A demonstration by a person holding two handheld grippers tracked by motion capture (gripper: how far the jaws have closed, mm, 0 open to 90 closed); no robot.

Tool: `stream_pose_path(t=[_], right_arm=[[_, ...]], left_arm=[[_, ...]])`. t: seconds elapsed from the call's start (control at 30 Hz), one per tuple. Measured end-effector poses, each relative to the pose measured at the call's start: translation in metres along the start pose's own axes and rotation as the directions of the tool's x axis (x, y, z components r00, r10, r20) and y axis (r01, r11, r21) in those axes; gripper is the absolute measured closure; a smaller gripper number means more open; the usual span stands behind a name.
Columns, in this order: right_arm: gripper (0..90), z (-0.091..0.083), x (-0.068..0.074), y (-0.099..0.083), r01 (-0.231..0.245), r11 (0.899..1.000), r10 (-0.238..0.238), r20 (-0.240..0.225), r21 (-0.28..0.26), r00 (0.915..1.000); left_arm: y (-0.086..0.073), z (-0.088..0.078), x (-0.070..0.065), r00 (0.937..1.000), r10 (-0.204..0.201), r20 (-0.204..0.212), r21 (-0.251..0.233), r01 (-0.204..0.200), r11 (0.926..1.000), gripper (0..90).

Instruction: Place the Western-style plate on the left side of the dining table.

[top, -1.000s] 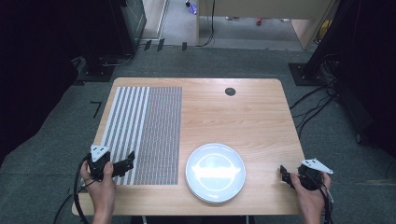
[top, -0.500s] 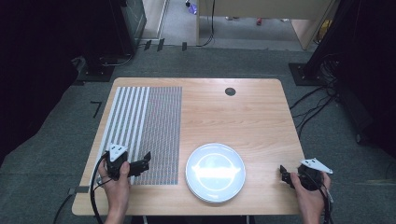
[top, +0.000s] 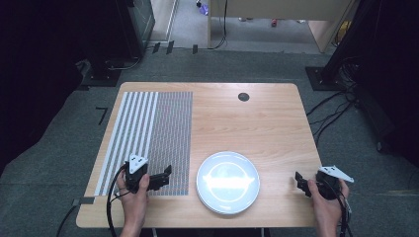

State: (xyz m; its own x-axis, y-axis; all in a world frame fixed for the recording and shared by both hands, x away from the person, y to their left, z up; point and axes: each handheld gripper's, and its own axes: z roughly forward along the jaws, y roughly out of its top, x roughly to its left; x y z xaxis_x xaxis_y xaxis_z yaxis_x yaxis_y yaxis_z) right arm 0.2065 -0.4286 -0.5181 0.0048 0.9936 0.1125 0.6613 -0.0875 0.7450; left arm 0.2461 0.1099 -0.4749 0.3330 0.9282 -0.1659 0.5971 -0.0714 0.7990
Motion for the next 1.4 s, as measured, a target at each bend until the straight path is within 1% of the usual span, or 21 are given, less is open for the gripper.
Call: stream_pose_path(t=[0.03,0.07,0.13,0.17,0.2,0.23,0.43,0.5,0.53,0.57,0.6,0.67,0.8,0.83,0.87,0.97,1.03,1.13,1.23,1.33,1.4], right_arm=[[14.5,-0.001,0.000,0.001,-0.012,1.000,0.012,-0.015,-0.004,0.9998],[14.7,-0.001,0.001,0.002,-0.018,1.000,0.018,-0.022,-0.007,0.9996],[15.1,-0.003,0.003,0.003,-0.027,1.000,0.027,-0.023,-0.010,0.9994],[15.1,-0.003,0.003,0.003,-0.027,1.000,0.027,-0.023,-0.010,0.9994],[15.3,-0.004,0.005,0.005,-0.034,0.999,0.033,-0.038,-0.017,0.9987],[15.5,-0.004,0.007,0.005,-0.038,0.999,0.037,-0.042,-0.020,0.9984],[15.8,-0.007,0.019,0.009,-0.033,0.999,0.031,-0.069,-0.026,0.9971],[15.9,-0.008,0.024,0.011,-0.029,0.999,0.027,-0.087,-0.028,0.9959],[16.0,-0.008,0.028,0.012,-0.038,0.999,0.035,-0.107,-0.027,0.9937],[16.0,-0.008,0.028,0.012,-0.038,0.999,0.035,-0.107,-0.027,0.9937],[16.4,-0.008,0.034,0.013,-0.063,0.998,0.058,-0.150,-0.028,0.9870],[16.5,-0.008,0.036,0.013,-0.065,0.997,0.060,-0.159,-0.027,0.9854],[16.8,-0.007,0.056,0.014,-0.057,0.998,0.051,-0.204,-0.021,0.9776],[16.8,-0.007,0.056,0.014,-0.057,0.998,0.051,-0.204,-0.021,0.9776],[16.8,-0.008,0.062,0.014,-0.051,0.999,0.046,-0.217,-0.019,0.9751],[17.3,-0.009,0.069,0.014,-0.039,0.999,0.032,-0.226,-0.025,0.9737],[19.8,-0.009,0.073,0.015,-0.034,0.999,0.026,-0.235,-0.031,0.9716],[21.0,-0.009,0.078,0.015,-0.035,0.999,0.024,-0.261,-0.037,0.9652],[22.8,-0.008,0.085,0.015,-0.029,0.999,0.018,-0.270,-0.037,0.9628],[22.8,-0.008,0.090,0.015,-0.040,0.998,0.024,-0.304,-0.046,0.9523],[22.8,-0.008,0.095,0.016,-0.040,0.998,0.022,-0.310,-0.050,0.9505]], left_arm=[[0.000,0.000,-0.001,0.9998,-0.012,0.019,0.003,0.012,0.9999,2.3],[0.001,-0.001,-0.004,0.9996,-0.009,0.026,-0.002,0.009,1.0000,2.2],[0.002,-0.002,-0.009,0.9997,0.020,0.014,-0.008,-0.020,0.9998,2.3],[0.002,-0.002,-0.009,0.9997,0.020,0.014,-0.008,-0.020,0.9998,2.3],[0.002,-0.002,-0.011,0.9993,0.034,0.015,-0.007,-0.033,0.9994,2.3],[0.002,-0.001,-0.014,0.9992,0.031,0.026,-0.004,-0.031,0.9995,2.3],[-0.002,0.004,-0.018,0.9988,0.035,0.034,0.016,-0.035,0.9992,2.3],[-0.002,0.004,-0.019,0.9986,0.036,0.038,0.017,-0.036,0.9992,2.3],[-0.002,0.005,-0.021,0.9984,0.037,0.043,0.016,-0.038,0.9991,2.3],[-0.002,0.005,-0.021,0.9984,0.037,0.043,0.016,-0.038,0.9991,2.2],[-0.002,0.005,-0.023,0.9979,0.040,0.051,0.019,-0.041,0.9990,2.3],[-0.003,0.006,-0.023,0.9978,0.041,0.053,0.020,-0.042,0.9989,2.3],[-0.004,0.007,-0.026,0.9971,0.038,0.065,0.025,-0.040,0.9989,2.3],[-0.004,0.007,-0.026,0.9971,0.038,0.065,0.025,-0.040,0.9989,2.3],[-0.004,0.006,-0.027,0.9968,0.038,0.071,0.026,-0.040,0.9989,2.3],[-0.004,0.007,-0.030,0.9963,0.039,0.076,0.025,-0.041,0.9989,2.2],[-0.005,0.007,-0.031,0.9957,0.044,0.081,0.026,-0.046,0.9986,2.3],[-0.005,0.008,-0.034,0.9940,0.040,0.102,0.032,-0.043,0.9986,2.3],[-0.006,0.008,-0.036,0.9925,0.037,0.117,0.035,-0.041,0.9985,2.3],[-0.007,0.009,-0.038,0.9913,0.033,0.127,0.038,-0.038,0.9986,2.3],[-0.008,0.010,-0.040,0.9898,0.026,0.140,0.041,-0.032,0.9987,2.2]])
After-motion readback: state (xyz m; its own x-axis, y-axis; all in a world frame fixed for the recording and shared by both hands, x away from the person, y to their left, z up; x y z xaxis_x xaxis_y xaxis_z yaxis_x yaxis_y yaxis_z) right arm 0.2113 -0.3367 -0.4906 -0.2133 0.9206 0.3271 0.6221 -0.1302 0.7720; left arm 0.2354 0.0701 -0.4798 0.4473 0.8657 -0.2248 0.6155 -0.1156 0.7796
